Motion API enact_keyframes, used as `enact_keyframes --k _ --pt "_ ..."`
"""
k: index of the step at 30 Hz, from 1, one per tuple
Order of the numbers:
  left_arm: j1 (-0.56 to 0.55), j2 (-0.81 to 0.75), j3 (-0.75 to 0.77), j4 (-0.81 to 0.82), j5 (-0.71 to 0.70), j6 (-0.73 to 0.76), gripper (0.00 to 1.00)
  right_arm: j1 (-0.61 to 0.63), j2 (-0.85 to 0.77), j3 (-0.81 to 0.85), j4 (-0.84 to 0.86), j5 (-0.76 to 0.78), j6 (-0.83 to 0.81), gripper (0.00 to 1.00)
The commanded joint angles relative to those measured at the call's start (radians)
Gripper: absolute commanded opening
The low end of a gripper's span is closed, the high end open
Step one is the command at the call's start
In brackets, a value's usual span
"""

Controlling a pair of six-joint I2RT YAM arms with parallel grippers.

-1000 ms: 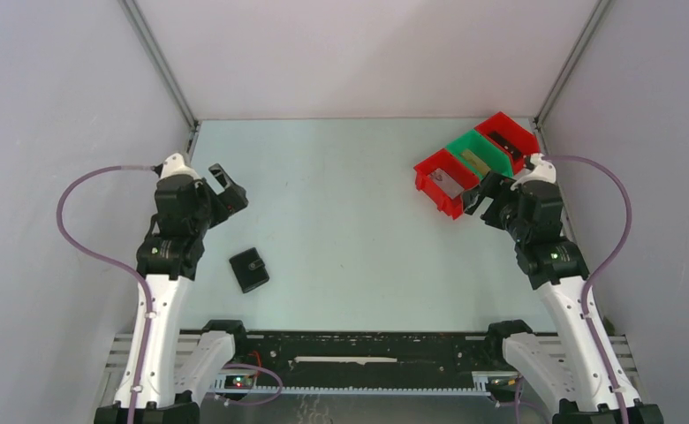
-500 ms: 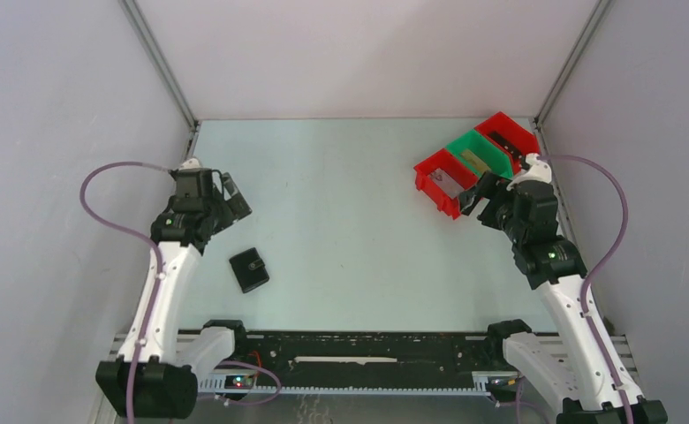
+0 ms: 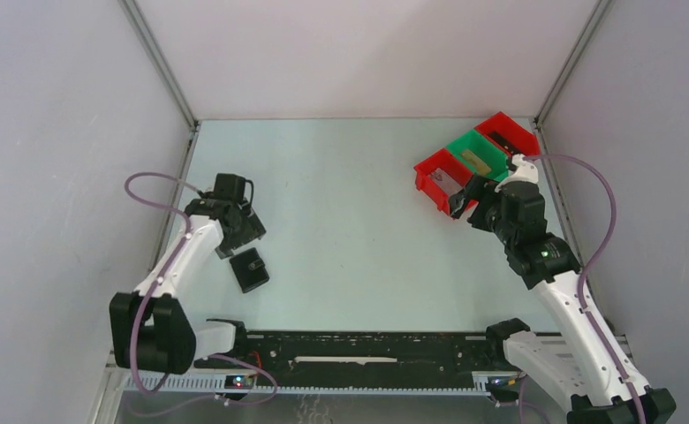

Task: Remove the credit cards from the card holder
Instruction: Move the card holder to the center of the board.

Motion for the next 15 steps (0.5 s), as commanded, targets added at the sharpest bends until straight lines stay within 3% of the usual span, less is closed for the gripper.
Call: enact_keyframes --k 1,5,7,9,15 --pt "-0.011 0.062 -0.064 0.021 0.012 -0.122 0.76 0.021 0.001 0.036 0.005 0.035 0.024 0.94" --pt "-0.011 0.114 -0.104 0.062 -0.001 -0.183 0.72 0.024 -0.001 0.037 -0.005 0.044 0.022 0.93" --pt "-0.01 0.155 -0.094 0.036 -0.041 -0.209 0.79 0.024 -0.009 0.037 -0.011 0.05 0.023 0.93" --pt "-0.01 0.197 -0.073 0.001 -0.078 -0.218 0.98 0.024 -0.016 0.036 -0.019 0.056 0.022 0.93" --pt "0.01 0.213 -0.094 0.061 -0.027 -0.154 1.0 0.024 -0.031 0.036 -0.039 0.072 0.017 0.94"
